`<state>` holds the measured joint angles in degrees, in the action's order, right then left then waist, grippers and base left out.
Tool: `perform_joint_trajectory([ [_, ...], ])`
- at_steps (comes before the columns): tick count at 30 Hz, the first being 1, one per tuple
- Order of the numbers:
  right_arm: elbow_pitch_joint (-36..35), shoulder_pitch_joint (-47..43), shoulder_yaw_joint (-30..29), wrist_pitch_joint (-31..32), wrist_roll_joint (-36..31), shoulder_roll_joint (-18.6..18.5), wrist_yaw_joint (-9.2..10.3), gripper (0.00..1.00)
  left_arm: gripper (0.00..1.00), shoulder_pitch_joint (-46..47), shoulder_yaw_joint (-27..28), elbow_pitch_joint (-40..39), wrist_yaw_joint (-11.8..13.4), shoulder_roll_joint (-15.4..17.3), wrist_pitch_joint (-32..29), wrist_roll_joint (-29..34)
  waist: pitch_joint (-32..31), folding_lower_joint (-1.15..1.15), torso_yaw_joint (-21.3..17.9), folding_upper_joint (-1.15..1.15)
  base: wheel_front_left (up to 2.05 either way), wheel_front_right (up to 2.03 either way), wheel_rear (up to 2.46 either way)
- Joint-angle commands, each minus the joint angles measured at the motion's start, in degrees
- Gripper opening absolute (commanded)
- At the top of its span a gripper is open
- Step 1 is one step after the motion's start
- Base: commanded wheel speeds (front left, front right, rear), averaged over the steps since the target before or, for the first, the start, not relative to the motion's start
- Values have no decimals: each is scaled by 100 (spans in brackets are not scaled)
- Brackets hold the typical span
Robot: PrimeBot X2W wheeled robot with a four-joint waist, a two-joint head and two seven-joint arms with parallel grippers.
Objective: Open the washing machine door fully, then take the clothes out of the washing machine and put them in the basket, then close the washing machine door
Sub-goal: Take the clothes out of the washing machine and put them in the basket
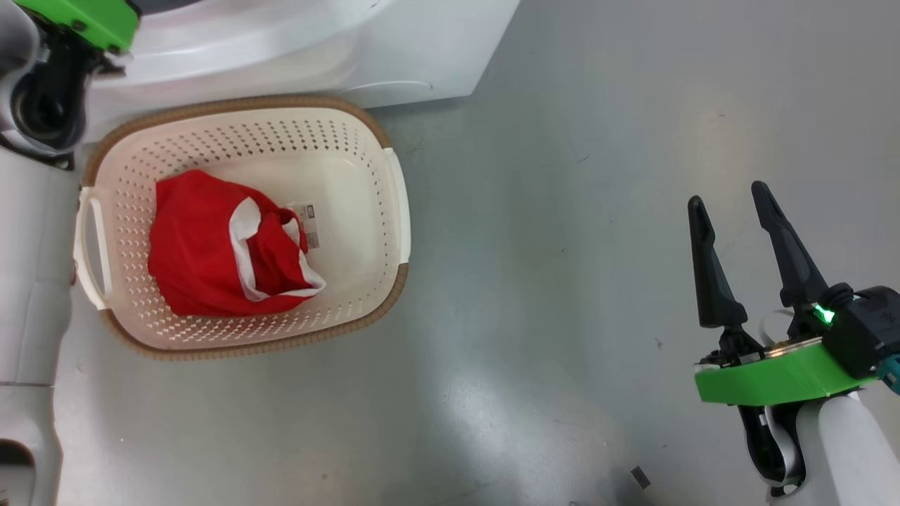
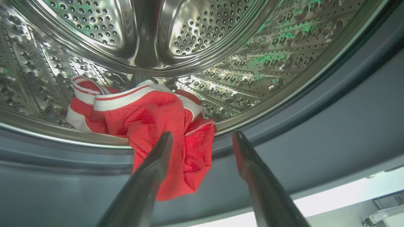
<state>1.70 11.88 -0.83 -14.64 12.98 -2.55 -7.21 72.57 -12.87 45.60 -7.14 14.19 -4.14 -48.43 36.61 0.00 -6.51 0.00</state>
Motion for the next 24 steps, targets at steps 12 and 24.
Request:
perform_joint_trajectory([
  [12,-227,-414,175,-36,4,-32,-28,100,100,236,-643,651,-35,414,208,-127,-103,0,-209,0,0,0,0],
  [24,-275,-500,265,-36,145,-32,-28,100,100,603,-963,1627,-34,561,733,109,38,0,-342,0,0,0,0],
])
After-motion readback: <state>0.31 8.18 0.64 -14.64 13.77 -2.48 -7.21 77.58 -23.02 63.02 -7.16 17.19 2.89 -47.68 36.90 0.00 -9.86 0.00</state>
